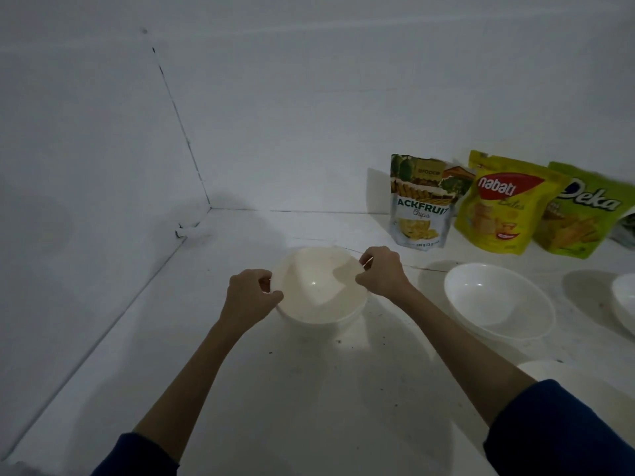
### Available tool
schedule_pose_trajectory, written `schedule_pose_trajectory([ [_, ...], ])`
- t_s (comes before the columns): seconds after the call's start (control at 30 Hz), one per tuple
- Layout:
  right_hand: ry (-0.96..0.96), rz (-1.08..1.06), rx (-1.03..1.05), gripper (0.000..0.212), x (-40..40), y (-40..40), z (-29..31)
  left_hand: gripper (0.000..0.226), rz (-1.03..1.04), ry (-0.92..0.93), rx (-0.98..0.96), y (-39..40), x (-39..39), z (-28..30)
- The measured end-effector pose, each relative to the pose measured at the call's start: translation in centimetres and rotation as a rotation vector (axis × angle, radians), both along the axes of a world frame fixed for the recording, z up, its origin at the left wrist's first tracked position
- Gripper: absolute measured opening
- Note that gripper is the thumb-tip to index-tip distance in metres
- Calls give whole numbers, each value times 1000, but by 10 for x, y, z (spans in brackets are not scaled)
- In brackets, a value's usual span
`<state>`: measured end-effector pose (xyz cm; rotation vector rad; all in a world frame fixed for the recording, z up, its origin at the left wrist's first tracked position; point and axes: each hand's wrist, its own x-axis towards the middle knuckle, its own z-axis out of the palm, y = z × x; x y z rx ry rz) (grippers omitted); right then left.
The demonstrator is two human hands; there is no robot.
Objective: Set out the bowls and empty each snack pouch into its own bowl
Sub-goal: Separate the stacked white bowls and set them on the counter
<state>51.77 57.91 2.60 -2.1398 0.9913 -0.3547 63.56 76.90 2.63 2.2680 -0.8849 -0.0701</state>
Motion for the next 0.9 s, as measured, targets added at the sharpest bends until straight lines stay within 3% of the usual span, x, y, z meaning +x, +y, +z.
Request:
schedule_pose_trajectory([
  [0.2,5,31,-13,26,0,0,0,31,-14,29,-49,1,1,5],
  [0.33,-21,60,-41,27,0,1,9,38,19,147,-138,1,0,10],
  [0.53,-238,68,23,35,-21,-5,51,46,-25,311,-346,-9,-3,39],
  [0.7,-352,-26,29,42,-74,-29,84,46,-151,316,-384,-46,-25,66],
  [0.9,-381,-196,49,36,-187,-72,89,46,-331,366,-339,-113,-114,79],
])
